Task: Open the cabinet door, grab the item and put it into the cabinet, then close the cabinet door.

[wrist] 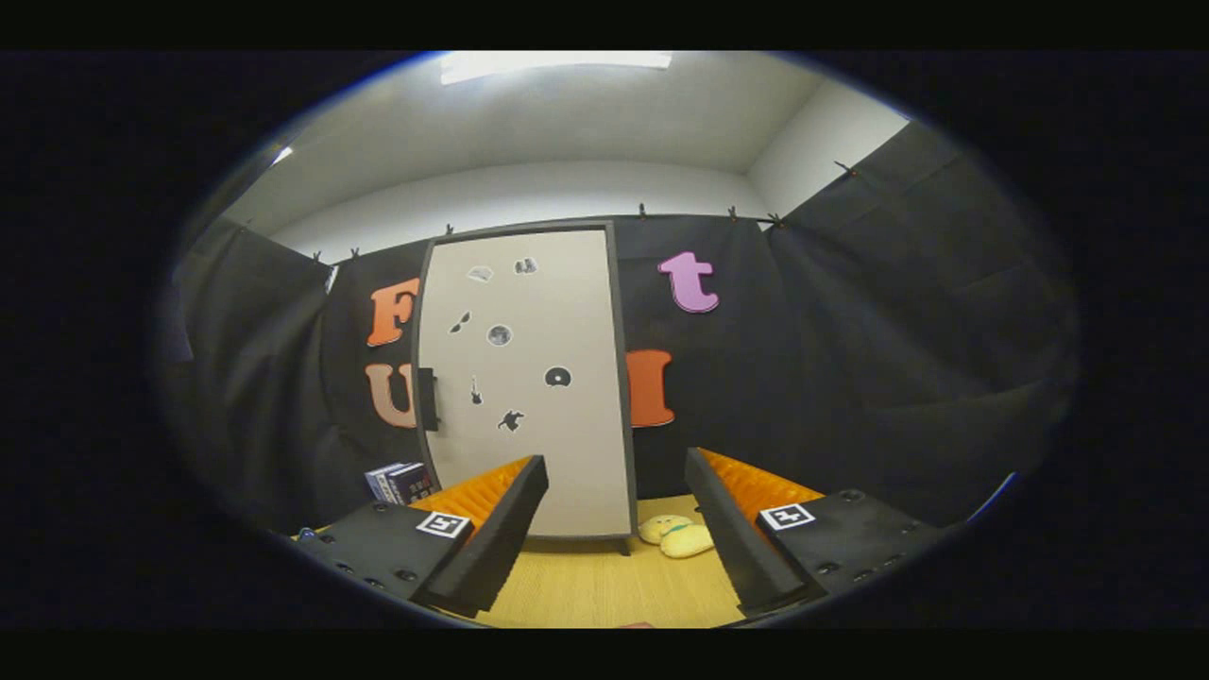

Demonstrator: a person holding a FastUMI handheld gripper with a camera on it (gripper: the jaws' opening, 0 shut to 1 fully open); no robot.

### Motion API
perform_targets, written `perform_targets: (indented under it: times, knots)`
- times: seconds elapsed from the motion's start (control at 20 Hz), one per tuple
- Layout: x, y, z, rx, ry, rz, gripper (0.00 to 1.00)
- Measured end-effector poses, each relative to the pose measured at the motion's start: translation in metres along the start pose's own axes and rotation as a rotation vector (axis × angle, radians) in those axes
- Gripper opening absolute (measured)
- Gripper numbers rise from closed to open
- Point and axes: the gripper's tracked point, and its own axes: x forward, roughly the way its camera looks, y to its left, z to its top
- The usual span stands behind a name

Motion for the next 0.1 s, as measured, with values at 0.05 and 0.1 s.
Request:
perform_targets:
  times: [0.05, 0.1]
  knots:
    - [-0.0003, -0.004, 0.0008, 0.002, -0.007, -0.011, 0.96]
    - [-0.0004, -0.0078, 0.0, 0.004, -0.011, -0.022, 0.96]
